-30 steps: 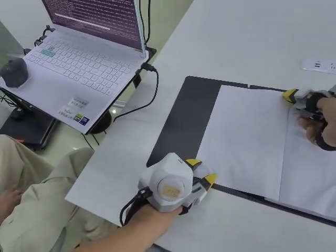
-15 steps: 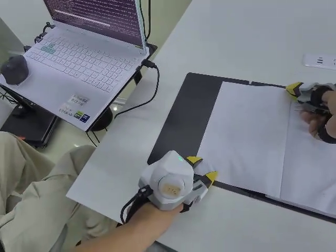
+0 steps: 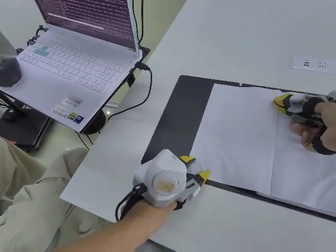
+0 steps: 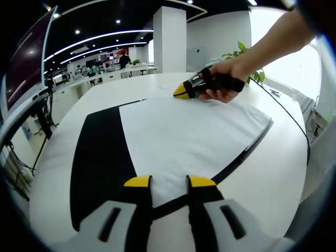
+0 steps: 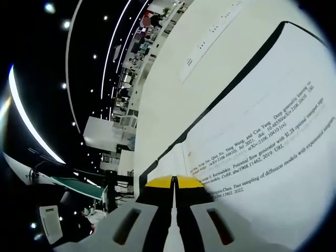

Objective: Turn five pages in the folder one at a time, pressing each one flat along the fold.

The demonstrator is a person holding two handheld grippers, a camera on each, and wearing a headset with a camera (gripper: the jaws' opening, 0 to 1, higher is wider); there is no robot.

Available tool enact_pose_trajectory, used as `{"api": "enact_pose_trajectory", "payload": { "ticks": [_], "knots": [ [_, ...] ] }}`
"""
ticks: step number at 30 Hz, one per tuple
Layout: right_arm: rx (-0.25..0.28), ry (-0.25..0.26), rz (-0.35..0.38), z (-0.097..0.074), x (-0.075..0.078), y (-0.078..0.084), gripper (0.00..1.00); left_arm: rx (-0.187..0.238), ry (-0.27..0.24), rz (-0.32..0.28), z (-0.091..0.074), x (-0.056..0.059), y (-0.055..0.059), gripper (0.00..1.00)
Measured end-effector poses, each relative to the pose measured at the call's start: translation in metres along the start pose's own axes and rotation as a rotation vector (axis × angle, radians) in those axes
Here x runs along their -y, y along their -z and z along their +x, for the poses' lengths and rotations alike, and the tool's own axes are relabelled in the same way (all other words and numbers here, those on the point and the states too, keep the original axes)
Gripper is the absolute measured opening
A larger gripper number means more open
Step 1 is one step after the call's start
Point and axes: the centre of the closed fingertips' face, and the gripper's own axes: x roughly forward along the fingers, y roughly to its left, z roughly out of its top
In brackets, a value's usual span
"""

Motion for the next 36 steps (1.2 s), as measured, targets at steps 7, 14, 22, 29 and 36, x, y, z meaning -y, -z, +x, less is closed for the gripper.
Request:
{"api": "enact_pose_trajectory", "payload": {
  "ticks": [7,14,22,29,36],
  "knots": [
    [-0.023,-0.006,0.005,-0.008,0.003,0.012,0.0,-0.006,0.001,0.002,0.0,0.0,0.0,0.25],
    [-0.041,-0.014,0.033,-0.015,0.004,0.024,0.0,-0.009,0.001,0.002,0.0,0.0,0.0,0.25],
    [-0.028,-0.026,0.078,-0.025,0.006,0.027,0.0,-0.014,0.002,0.006,0.0,-0.001,0.001,0.25],
    [-0.057,-0.044,0.095,-0.032,0.005,0.041,0.0,-0.02,0.004,0.009,0.0,0.0,0.0,0.25],
    [-0.075,-0.046,0.105,-0.042,0.009,0.054,0.0,-0.02,0.004,0.011,0.0,0.0,0.0,0.25]
  ]
}}
